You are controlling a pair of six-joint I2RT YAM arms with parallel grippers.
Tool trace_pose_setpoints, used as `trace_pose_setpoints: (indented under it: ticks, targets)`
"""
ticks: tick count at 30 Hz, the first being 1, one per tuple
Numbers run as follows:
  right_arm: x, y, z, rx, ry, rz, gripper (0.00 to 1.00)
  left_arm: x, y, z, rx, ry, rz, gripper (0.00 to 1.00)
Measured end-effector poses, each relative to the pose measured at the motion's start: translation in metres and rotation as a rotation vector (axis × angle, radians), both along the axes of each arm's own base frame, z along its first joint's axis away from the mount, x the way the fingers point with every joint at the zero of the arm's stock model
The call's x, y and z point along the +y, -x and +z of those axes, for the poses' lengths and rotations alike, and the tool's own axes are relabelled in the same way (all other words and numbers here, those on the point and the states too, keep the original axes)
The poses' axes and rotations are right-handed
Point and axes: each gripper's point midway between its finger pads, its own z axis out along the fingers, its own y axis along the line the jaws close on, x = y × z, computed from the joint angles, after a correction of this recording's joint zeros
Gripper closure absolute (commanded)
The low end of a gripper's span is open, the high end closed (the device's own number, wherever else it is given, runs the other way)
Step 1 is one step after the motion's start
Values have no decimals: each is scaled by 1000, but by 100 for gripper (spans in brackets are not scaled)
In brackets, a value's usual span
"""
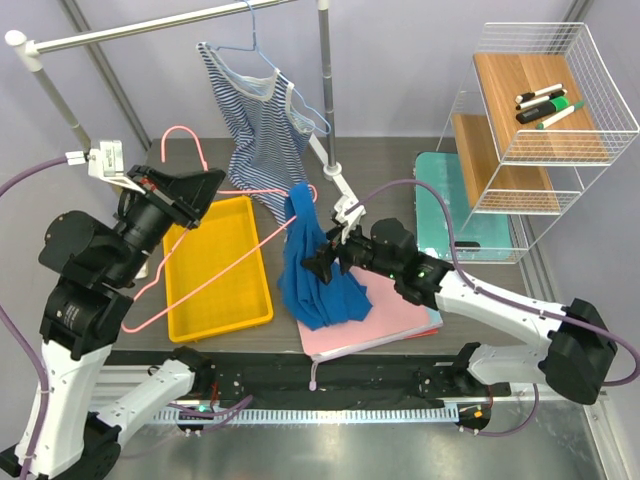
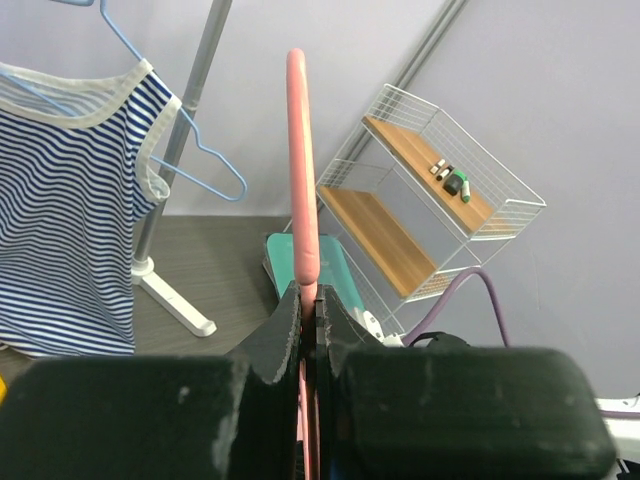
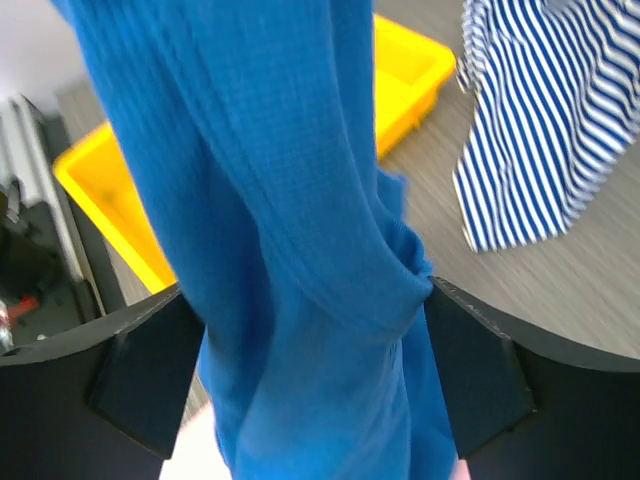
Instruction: Remove the tank top from the hanger
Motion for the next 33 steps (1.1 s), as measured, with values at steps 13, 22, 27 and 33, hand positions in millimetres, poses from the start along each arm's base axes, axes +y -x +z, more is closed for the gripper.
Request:
trace_pose_setpoints:
  ticks: [13, 22, 27, 33]
  targets:
    - [24, -6, 17, 27, -169, 3, 92, 2, 9, 5, -22, -10, -13, 100]
    - [-10, -24, 55, -13, -194, -203, 99, 23, 25, -6, -33, -65, 54, 100]
    - [-26, -37, 117, -108, -233, -298, 99, 44, 41, -12, -35, -79, 117, 100]
    - [-40, -42, 195, -220, -310, -354, 99, 63, 59, -13, -47, -69, 169, 100]
